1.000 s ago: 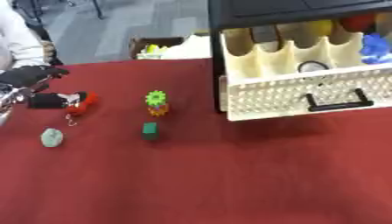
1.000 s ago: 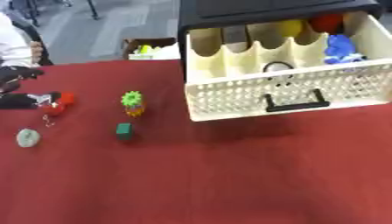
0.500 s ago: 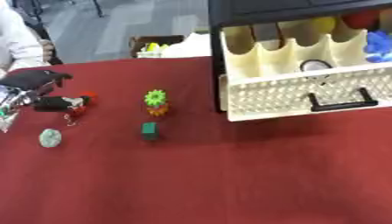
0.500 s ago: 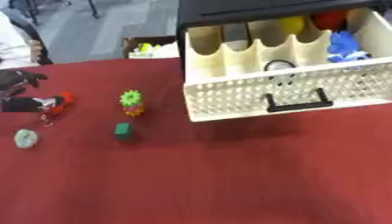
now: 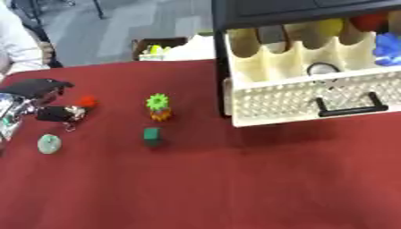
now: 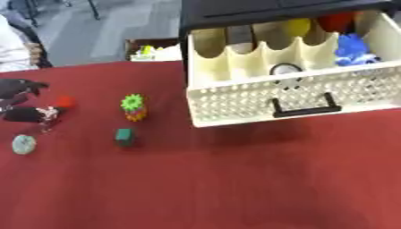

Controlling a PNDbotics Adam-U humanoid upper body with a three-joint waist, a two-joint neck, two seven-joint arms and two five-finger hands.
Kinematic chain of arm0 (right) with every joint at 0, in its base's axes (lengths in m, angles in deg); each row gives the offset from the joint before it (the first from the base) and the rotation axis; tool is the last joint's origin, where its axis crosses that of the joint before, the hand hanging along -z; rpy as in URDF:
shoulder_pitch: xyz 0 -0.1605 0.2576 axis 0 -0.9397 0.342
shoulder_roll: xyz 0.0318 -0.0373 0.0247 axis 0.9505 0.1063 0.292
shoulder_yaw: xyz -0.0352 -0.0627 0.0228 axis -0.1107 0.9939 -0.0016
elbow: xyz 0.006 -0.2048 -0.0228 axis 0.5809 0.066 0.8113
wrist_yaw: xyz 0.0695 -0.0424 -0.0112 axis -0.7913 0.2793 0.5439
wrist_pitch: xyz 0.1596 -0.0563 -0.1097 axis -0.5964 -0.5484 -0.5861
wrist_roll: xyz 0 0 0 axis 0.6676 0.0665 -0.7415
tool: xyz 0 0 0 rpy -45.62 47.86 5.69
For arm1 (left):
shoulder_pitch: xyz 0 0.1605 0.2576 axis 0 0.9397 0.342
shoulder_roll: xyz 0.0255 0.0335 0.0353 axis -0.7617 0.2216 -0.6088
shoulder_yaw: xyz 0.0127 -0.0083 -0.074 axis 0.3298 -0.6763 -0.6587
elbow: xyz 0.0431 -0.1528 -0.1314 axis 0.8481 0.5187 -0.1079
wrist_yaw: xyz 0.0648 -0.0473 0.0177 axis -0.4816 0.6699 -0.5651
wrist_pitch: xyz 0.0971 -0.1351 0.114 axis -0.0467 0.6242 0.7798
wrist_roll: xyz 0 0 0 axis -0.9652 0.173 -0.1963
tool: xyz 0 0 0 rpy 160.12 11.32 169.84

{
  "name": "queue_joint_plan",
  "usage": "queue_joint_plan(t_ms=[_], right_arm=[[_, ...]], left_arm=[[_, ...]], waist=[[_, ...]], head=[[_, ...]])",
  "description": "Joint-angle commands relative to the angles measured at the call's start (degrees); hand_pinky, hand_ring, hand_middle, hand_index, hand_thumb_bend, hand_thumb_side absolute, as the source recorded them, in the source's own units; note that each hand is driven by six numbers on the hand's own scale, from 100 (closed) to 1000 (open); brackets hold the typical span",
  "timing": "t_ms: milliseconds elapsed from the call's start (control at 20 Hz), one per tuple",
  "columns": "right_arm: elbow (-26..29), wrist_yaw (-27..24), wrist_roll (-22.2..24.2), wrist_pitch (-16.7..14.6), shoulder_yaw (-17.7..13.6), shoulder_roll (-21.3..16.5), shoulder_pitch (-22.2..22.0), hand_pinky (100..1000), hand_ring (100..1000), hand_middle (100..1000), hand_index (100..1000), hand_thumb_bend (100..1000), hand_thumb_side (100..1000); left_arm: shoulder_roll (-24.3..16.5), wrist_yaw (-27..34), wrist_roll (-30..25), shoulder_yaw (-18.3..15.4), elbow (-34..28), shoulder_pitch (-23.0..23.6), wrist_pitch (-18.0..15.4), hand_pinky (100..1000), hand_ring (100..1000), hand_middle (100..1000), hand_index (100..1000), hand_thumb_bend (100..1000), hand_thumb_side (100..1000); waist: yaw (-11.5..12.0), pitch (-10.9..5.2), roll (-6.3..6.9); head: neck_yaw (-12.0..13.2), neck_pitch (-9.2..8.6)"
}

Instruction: Pick up objects from table and place into drawer.

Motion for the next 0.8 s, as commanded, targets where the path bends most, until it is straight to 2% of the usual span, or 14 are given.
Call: queue_joint_plan(t_ms=[50, 800], right_arm=[[0.81, -0.36, 0.41, -0.15, -0.22, -0.68, 0.69, 655, 733, 676, 840, 100, 1000], [0.81, 0.34, 0.09, -0.57, -0.32, 0.06, 0.65, 656, 733, 674, 841, 100, 1000]], left_arm=[[-1.44, -0.93, 0.29, -1.34, 0.49, -1.17, 0.52, 889, 876, 781, 992, 357, 885], [-1.05, 3.07, -1.52, -2.79, 3.4, -1.28, 0.61, 843, 855, 750, 954, 187, 890]], waist=[[-0.22, -0.88, -0.22], [-0.89, -0.17, -0.25]], head=[[0.51, -0.84], [1.01, -1.27]])
